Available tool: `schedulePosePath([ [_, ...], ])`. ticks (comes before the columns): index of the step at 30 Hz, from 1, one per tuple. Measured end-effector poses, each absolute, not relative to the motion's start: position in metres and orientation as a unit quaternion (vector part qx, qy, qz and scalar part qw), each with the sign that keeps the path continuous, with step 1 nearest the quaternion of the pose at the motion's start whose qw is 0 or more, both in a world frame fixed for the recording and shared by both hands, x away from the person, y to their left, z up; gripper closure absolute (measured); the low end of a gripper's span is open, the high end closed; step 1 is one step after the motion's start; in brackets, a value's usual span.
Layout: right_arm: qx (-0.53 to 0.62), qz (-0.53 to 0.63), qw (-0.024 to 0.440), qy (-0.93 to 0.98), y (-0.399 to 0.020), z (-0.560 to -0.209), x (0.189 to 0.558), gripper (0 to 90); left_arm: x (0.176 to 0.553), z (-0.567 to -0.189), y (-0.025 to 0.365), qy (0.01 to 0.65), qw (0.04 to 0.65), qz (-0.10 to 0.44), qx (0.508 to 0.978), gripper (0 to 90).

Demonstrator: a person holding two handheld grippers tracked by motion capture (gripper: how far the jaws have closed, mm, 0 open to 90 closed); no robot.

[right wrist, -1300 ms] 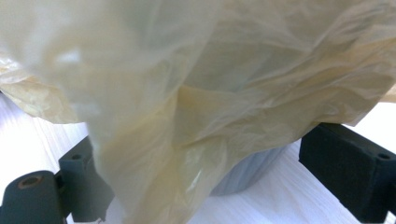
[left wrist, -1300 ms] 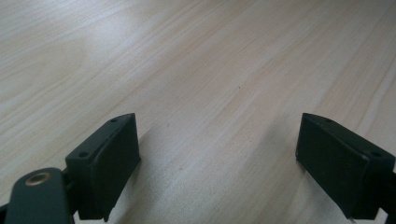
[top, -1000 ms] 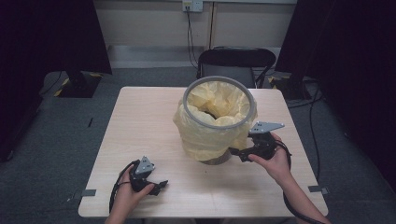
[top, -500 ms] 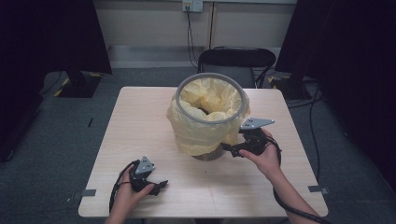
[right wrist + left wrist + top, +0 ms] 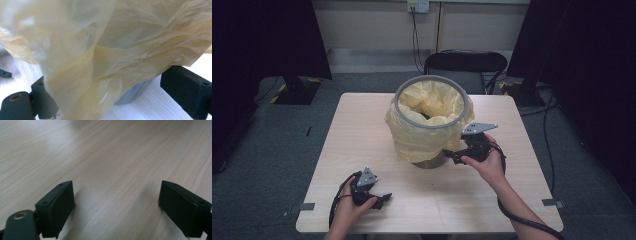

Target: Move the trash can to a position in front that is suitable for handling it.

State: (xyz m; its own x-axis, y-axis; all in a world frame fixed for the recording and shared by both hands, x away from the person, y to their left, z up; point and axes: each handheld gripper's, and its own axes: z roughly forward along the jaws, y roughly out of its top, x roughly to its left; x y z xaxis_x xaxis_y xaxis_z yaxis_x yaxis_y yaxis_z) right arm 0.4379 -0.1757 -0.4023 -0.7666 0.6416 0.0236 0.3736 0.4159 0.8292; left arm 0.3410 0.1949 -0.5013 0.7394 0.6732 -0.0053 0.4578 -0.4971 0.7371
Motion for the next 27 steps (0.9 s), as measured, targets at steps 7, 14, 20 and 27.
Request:
schedulePosePath([
  [7, 0.307, 0.448, 0.152, 0.826, -0.171, -0.404, 0.441, 9.2, 0.341, -0.501, 0.195, 0.331, 0.376, 0.143, 0.853, 12.7],
  [14, 0.308, 0.449, 0.155, 0.825, -0.164, -0.405, 0.444, 9.3, 0.341, -0.501, 0.195, 0.331, 0.376, 0.143, 0.853, 12.8],
  [20, 0.307, 0.445, 0.157, 0.826, -0.158, -0.404, 0.447, 9.3, 0.341, -0.501, 0.195, 0.331, 0.377, 0.143, 0.853, 12.7],
  [27, 0.308, 0.444, 0.159, 0.826, -0.149, -0.404, 0.452, 9.3, 0.341, -0.501, 0.195, 0.331, 0.376, 0.143, 0.853, 12.7],
])
